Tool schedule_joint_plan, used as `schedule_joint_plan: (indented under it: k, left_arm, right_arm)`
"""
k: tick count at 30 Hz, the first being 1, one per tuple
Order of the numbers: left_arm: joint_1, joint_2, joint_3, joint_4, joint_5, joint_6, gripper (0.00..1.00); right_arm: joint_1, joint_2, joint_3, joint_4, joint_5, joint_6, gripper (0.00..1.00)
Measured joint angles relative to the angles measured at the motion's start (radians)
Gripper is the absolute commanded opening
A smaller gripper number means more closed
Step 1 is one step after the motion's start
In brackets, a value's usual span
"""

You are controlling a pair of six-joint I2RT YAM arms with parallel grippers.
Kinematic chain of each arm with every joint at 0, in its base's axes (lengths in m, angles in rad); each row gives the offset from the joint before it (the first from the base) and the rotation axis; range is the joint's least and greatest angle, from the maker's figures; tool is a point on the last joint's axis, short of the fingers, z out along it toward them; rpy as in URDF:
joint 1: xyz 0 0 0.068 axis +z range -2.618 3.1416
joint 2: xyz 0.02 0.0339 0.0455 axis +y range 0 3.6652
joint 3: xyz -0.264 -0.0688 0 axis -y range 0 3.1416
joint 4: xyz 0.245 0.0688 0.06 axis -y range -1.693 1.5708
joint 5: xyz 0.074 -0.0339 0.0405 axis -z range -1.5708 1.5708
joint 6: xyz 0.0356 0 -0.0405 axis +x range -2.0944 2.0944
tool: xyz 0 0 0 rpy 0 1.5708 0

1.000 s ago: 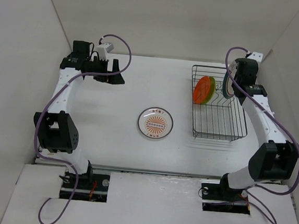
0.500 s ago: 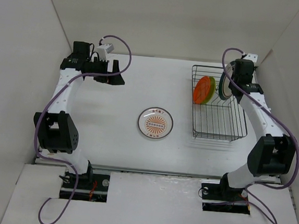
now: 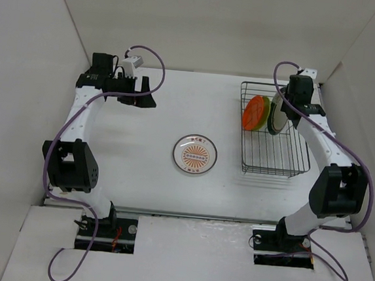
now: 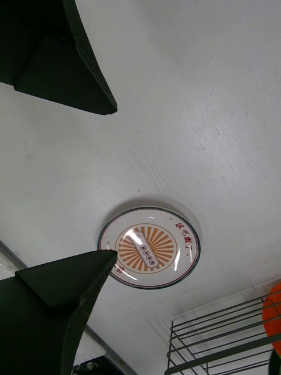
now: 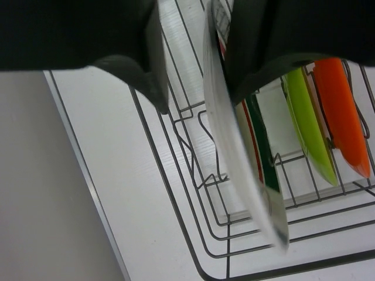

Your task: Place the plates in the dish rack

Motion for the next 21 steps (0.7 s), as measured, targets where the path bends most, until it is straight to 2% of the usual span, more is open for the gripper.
schedule_joint_plan:
  k: [1, 4, 5, 6, 10, 14, 21]
  left_arm:
    - [0.0, 0.0, -0.002, 0.0, -0.001, 0.002, 1.0]
    - [-0.002, 0.008, -0.009, -0.001, -0.008, 0.009, 1.0]
    - [-0.006, 0.014, -0.01, 0.0, -0.012, 0.011, 1.0]
    - [-0.008, 0.022, -0.013, 0.005, -0.016, 0.016, 1.0]
    - [-0.041, 0.068, -0.058, 0.031, -0.021, 0.039, 1.0]
    - [-0.091, 0.156, -0.084, 0.033, 0.008, 0.063, 1.0]
    - [-0.167, 0.306, -0.09, 0.033, 0.092, 0.089, 0.99]
  right_arm:
    - [0.0, 0.0, 0.0, 0.0, 0.004, 0.001, 0.6]
    - [0.0, 0.0, 0.002, -0.002, 0.01, 0.001, 0.67]
    - [0.0, 0.0, 0.004, -0.004, 0.013, 0.003, 0.78]
    - [0.0, 0.0, 0.008, -0.006, 0.015, 0.008, 0.83]
    - [0.0, -0.01, 0.042, -0.029, 0.026, 0.026, 1.0]
    - [0.0, -0.082, 0.056, -0.048, 0.028, 0.045, 1.0]
    - [0.035, -0.315, 0.016, -0.042, -0.042, 0.07, 1.0]
